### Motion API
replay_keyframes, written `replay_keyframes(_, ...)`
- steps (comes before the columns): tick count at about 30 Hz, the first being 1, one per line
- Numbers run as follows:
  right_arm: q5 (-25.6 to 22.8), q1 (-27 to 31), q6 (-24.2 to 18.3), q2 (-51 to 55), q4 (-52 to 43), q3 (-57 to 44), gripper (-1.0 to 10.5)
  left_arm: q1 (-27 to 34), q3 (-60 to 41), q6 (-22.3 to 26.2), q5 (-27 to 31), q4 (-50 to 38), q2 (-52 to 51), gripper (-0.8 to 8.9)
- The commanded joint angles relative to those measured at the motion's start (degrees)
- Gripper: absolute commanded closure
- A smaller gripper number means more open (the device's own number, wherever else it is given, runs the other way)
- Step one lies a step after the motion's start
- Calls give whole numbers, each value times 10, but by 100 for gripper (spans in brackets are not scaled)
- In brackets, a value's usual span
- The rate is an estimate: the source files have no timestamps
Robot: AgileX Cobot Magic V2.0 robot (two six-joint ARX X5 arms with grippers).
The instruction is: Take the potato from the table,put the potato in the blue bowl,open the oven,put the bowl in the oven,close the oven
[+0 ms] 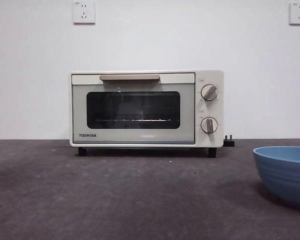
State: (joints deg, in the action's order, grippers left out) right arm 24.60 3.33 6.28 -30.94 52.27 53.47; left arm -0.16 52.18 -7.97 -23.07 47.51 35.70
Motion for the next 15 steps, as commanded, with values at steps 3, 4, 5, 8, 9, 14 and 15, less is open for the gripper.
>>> replay_keyframes(3,84,-4,-21,-77,0,9,955,1,8,26,-25,24,11,819)
replay_keyframes(4,94,-10,-21,-92,0,12,955,1,8,26,-29,28,11,819)
replay_keyframes(5,98,-19,-21,-111,0,16,955,0,8,26,-30,33,11,819)
replay_keyframes(8,95,-60,-21,-167,-1,32,955,-10,8,38,-29,54,10,819)
replay_keyframes(9,91,-79,-21,-184,-2,39,955,-14,8,41,-29,63,10,819)
replay_keyframes(14,33,-203,-12,-271,-48,77,955,-39,8,62,-29,90,10,819)
replay_keyframes(15,19,-233,-2,-289,-63,86,955,-44,8,61,-29,91,9,819)
